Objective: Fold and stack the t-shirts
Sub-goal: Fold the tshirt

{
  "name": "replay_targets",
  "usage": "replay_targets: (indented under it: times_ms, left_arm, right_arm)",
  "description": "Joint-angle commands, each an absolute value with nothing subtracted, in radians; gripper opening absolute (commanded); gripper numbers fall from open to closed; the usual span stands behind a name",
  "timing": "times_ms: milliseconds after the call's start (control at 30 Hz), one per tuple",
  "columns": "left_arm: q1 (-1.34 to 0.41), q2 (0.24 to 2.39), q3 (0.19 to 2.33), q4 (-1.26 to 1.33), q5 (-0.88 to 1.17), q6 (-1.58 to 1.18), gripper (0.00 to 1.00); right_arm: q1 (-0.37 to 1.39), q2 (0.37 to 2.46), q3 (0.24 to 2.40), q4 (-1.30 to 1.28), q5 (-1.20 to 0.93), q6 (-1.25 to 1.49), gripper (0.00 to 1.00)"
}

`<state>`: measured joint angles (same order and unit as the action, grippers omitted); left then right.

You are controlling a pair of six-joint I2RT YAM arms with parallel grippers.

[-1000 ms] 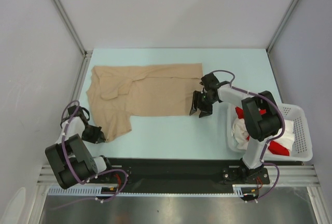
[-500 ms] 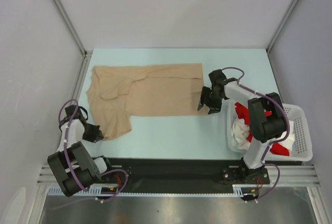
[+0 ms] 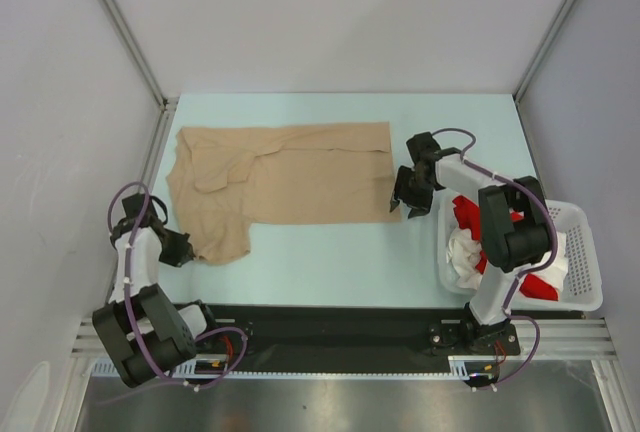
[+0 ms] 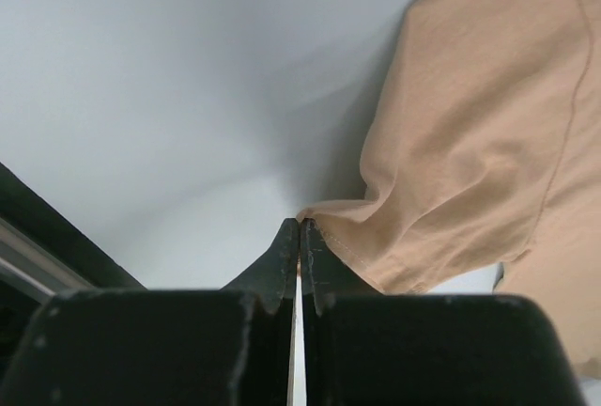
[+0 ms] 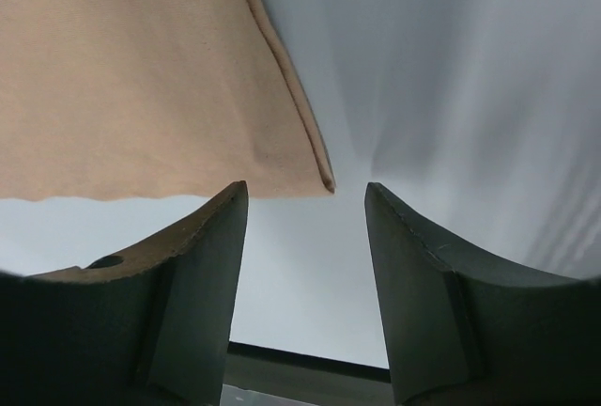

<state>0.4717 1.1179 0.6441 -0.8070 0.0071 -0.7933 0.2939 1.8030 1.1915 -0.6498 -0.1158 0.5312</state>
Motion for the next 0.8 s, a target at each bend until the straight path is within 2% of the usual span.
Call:
replay_targets:
  times_ms: [0,133,367,533,633,700,767]
  left_arm:
    - [0.454,1.092,0.699,-0.827,-0.032,-0.784,0.0]
    - [0.451,1.08,0.696,-0.839,-0.04,-0.788,0.0]
    - [0.449,1.065,0.703,-0.842,-0.037,-0.799,0.0]
    - [0.448,1.06,0.73,-0.854,-0.054,-0.793,0.0]
    - [0.448,1.058,0.744,-0.854,-0.04,-0.785,0.0]
    - [0.448,1.058,0.745,-0.847,-0.023,-0.782,0.0]
    - [0.446,1.058,0.759,-0.848,-0.008,-0.772,0.0]
  right_arm:
    - [0.29,1.841,1.201,-0.621,-0.101,0.506,0.58]
    - [0.287,1.87,1.206,-0.617,-0.146,0.502,0.51]
    - [0.291,1.858,1.183,-0.641,-0.16,0.505,0.54]
    - [0.311,1.864,1.172,-0.649,-0.135,0.505,0.52]
    - [0.324,1.885,1.17,-0.652,-0.132,0.508,0.42]
    - [0.325,1.884,1.157,-0.638,-0.126,0.511,0.41]
    - [0.322,1.881,1.157,-0.646,-0.109,0.505,0.34]
